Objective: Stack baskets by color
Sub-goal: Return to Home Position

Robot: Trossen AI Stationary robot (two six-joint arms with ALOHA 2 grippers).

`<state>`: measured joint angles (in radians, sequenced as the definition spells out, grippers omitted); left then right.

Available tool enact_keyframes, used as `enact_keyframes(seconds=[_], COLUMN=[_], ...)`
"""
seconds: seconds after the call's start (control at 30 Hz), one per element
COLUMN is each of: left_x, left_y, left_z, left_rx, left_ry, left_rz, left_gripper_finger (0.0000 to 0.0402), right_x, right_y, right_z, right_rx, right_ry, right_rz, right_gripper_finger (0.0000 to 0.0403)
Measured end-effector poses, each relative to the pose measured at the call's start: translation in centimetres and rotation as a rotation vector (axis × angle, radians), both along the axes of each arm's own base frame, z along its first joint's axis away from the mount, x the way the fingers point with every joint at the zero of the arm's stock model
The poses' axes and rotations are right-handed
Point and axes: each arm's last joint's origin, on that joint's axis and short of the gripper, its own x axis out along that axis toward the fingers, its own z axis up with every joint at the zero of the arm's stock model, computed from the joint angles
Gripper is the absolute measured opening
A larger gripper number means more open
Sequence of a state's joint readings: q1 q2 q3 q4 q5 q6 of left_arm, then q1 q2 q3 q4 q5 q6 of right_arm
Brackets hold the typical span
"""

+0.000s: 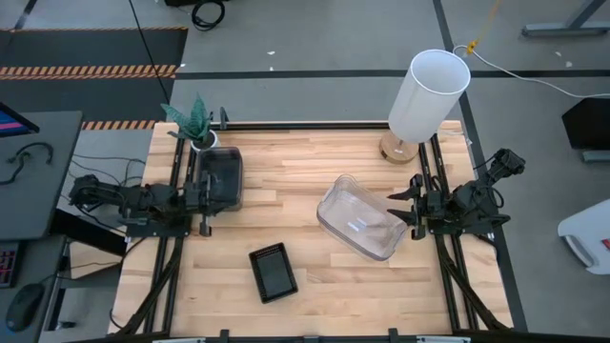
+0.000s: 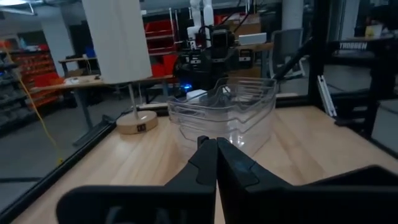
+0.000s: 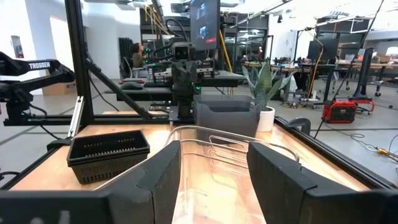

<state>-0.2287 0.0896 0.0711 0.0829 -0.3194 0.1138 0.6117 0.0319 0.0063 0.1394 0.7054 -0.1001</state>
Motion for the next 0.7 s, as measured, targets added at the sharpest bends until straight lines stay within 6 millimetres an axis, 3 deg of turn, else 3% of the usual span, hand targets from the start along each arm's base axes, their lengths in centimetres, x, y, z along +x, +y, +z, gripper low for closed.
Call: enact_keyframes(seconds=[0.3, 0.7], left_x=[0.0, 0.0], left_y=[0.0, 0.0], left_z=[0.01, 0.01], left_rx=[-0.258, -0.259], left_ry=[-0.025, -0.025], left_rz=[-0.017, -0.016], left_gripper_finger=[0.0026, 0.0019], right_x=[0.0, 0.0], right_y=[0.0, 0.0], right_z=[0.0, 0.0], right_rx=[0.0, 0.0], right_ry=[0.0, 0.0], right_rz=[0.0, 0.0], right_gripper_finger=[0.0189, 0.0189])
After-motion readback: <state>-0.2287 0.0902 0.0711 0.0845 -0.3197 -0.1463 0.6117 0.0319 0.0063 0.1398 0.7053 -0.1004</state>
